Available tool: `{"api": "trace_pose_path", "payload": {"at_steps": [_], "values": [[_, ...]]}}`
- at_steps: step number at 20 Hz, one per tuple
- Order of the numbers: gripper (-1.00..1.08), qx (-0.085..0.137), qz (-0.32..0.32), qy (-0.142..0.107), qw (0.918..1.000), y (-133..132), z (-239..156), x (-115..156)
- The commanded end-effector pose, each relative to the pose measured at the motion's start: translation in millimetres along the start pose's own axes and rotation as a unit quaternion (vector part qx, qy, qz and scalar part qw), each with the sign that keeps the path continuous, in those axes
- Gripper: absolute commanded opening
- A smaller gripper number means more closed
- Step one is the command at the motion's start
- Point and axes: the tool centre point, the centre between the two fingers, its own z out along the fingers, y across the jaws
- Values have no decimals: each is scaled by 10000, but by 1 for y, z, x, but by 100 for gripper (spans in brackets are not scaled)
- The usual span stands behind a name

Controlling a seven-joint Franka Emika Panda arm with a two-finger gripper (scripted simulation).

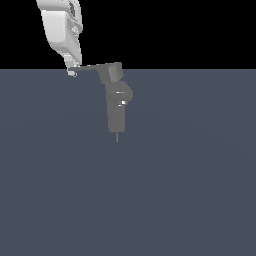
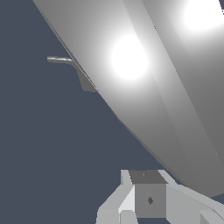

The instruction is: Turn on the faucet by rotating a designated handle.

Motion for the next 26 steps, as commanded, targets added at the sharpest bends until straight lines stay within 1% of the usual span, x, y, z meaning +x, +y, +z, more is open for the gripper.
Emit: {"api": "trace_pose_path", "payload": {"at_steps": [1,3,4,26], "values": [[-100,10,-19,0,10000,9,-3,-3],[-100,10,-19,0,10000,12,-3,-3],[-100,-14,1,17,10000,8,1,0],[-100,3,-13,5,10000,68,-2,50]]}}
